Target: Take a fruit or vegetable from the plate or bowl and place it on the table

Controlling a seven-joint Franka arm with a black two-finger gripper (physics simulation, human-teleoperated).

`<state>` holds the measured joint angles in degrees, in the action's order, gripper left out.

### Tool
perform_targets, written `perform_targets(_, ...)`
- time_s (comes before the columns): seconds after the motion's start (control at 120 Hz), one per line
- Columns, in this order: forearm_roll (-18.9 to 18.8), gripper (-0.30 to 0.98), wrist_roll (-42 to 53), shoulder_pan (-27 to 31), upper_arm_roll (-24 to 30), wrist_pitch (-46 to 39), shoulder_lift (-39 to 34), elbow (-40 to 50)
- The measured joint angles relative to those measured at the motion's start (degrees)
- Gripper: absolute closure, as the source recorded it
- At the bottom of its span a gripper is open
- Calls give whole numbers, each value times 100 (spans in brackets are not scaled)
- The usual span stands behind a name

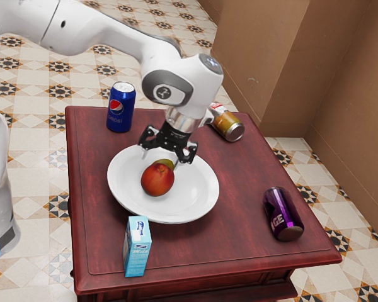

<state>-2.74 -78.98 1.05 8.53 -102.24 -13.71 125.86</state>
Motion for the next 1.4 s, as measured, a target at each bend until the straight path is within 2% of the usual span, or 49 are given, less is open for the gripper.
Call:
perform_targets(0.433, -2, 0, -147, 0, -1, -350, 251, 112)
perform_targets(0.833, -30, 0, -304, 0, 8, -873, 107, 367)
perform_targets(1.092, -37, 33, -394, 0, 11, -947, 86, 414)
perform_targets(1.4, -151, 39, -520, -18, 254, -838, 20, -19)
